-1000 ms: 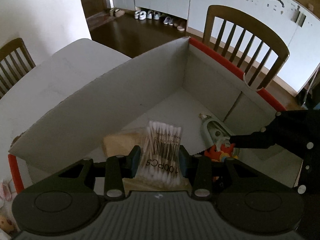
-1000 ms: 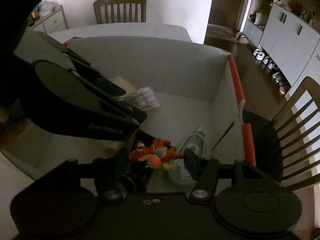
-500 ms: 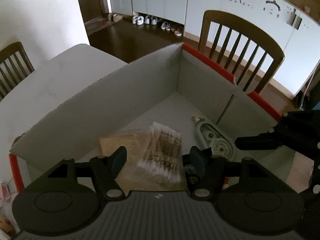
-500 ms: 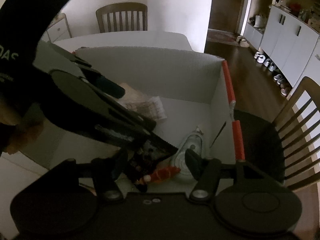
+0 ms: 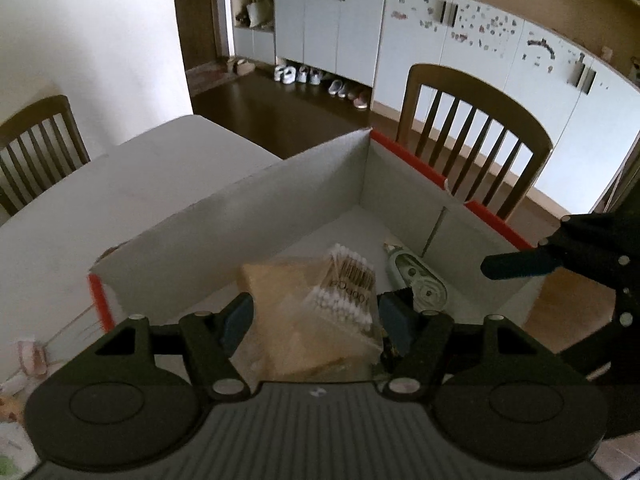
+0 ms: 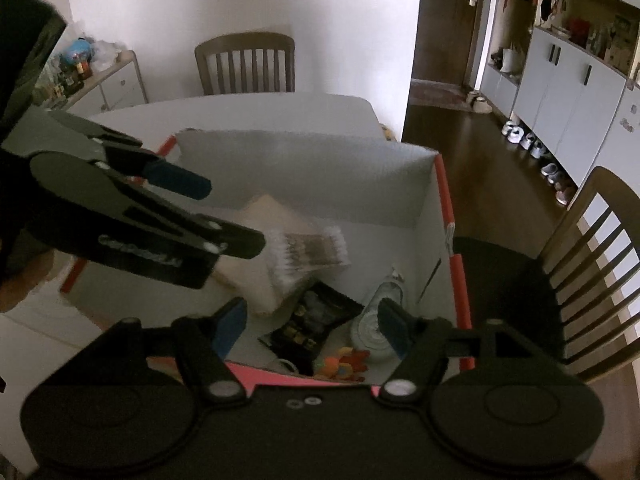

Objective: Organize objects
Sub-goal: 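Open both grippers to drop the swab pack and keychain in the box, then move both grippers back to the table toward the white plastic bag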

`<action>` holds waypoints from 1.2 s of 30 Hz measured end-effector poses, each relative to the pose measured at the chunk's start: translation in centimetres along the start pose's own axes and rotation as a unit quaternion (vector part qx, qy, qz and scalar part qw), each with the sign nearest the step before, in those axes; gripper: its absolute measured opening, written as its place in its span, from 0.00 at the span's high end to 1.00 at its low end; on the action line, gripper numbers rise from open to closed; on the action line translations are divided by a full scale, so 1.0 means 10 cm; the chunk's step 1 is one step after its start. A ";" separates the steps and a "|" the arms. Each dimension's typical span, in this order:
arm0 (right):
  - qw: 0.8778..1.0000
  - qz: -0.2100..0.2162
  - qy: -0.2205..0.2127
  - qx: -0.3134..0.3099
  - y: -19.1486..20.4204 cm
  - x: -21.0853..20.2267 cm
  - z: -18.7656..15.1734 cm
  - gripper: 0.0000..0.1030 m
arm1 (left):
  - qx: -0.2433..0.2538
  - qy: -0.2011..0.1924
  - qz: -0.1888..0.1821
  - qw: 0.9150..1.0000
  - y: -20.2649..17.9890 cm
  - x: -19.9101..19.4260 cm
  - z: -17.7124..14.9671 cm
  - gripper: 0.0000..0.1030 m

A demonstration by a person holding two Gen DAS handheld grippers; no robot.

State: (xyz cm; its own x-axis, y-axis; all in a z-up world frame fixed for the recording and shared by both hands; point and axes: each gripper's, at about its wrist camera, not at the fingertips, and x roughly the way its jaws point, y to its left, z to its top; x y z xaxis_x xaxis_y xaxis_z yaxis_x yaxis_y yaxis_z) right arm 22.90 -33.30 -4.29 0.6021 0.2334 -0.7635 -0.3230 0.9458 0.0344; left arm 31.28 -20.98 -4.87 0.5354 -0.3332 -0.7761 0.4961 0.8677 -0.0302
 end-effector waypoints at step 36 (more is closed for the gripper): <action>0.999 0.021 -0.026 0.016 1.69 -0.18 0.29 0.11 | -0.066 -0.068 -0.010 0.995 1.45 -1.55 -1.28 0.19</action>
State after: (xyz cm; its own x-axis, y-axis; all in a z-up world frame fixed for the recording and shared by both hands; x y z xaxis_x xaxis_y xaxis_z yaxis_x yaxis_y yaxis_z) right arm 18.46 -17.05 -0.46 0.6254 0.2830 -0.7272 -0.3251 0.9417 0.0869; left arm 21.41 1.53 -1.31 0.6182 -0.3899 -0.6825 0.4183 0.8983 -0.1343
